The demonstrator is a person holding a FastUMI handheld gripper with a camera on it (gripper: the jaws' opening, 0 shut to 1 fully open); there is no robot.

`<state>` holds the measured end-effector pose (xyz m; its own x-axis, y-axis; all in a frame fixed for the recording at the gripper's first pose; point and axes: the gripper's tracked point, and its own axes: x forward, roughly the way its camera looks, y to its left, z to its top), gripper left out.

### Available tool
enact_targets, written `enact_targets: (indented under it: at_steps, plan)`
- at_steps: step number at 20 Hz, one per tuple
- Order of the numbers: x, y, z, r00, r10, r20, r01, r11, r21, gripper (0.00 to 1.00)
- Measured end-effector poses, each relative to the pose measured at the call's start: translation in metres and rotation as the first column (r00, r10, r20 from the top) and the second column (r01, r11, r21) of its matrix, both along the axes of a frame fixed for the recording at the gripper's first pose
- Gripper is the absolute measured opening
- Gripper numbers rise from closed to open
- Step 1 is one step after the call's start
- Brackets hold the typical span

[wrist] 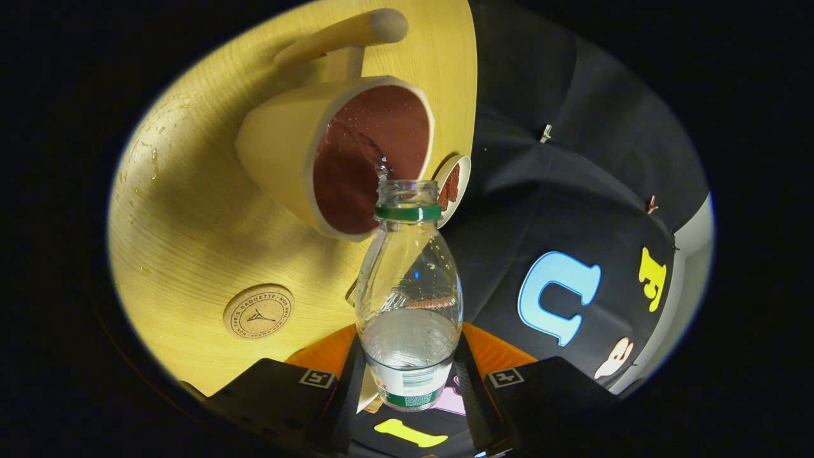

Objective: Take the bottle from table, then pour the juice into the cup, finally place the bottle on the coaster

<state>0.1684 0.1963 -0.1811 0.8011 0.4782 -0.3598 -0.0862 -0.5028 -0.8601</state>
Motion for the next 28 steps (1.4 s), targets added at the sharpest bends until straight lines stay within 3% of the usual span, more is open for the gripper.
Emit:
enact_targets:
  at_steps: [12, 28]
  plan:
    - [-0.004, 0.017, 0.013, 0.991, 0.123, 0.06, -0.118, 0.99, -0.083, 0.71]
    - [-0.006, 0.023, 0.022, 0.971, 0.206, 0.126, -0.178, 0.964, -0.199, 0.71]
